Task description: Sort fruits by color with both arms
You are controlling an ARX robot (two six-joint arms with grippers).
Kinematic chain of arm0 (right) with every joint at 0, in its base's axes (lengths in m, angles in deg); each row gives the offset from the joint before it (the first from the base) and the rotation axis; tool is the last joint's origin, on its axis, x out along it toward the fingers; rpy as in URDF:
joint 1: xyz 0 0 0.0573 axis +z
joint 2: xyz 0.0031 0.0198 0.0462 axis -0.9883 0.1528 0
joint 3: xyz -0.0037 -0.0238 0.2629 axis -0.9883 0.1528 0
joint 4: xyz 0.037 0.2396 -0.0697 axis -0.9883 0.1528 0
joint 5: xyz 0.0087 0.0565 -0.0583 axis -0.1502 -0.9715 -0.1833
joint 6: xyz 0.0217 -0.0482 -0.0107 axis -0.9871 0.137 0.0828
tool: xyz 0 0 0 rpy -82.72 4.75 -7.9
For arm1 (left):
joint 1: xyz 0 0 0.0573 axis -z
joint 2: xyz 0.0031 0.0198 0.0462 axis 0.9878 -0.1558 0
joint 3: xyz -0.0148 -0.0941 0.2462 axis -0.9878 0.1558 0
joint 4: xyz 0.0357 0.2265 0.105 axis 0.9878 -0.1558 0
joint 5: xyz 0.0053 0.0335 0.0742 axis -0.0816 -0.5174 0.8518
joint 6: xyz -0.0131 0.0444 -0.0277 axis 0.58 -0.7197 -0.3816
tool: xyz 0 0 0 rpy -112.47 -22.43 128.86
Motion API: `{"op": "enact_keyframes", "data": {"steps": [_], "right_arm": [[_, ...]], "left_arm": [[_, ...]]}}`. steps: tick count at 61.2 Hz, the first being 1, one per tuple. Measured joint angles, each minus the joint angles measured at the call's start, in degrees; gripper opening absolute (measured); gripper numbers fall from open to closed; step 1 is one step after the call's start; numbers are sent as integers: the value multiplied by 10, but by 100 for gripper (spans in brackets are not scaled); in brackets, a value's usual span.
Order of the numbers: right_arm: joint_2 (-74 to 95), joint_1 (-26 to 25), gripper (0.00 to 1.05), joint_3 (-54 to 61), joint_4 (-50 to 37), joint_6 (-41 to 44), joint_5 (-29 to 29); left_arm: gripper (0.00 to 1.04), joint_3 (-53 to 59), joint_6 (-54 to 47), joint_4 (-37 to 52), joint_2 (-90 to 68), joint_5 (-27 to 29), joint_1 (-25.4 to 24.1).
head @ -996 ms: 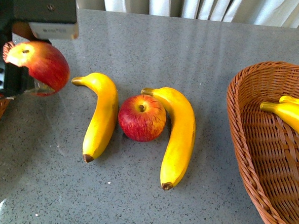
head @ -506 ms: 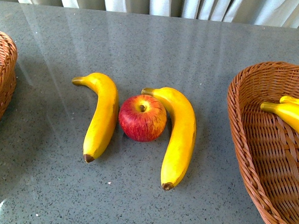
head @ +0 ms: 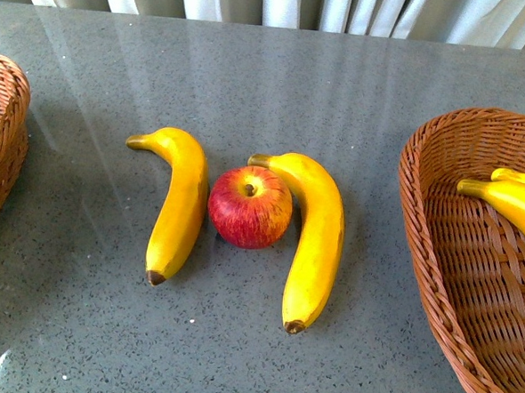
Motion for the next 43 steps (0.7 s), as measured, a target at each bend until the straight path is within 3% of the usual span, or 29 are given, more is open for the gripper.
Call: {"op": "enact_keyframes", "data": {"steps": [16,33,43], "right_arm": [[0,0,96,0,0,0,0],[0,0,96,0,0,0,0],[0,0,96,0,0,0,0]], "left_arm": [[96,4,5,-2,40,-30,26],[96,25,44,-31,83,-77,197],[96,25,63,-32,47,-89,260]]}}
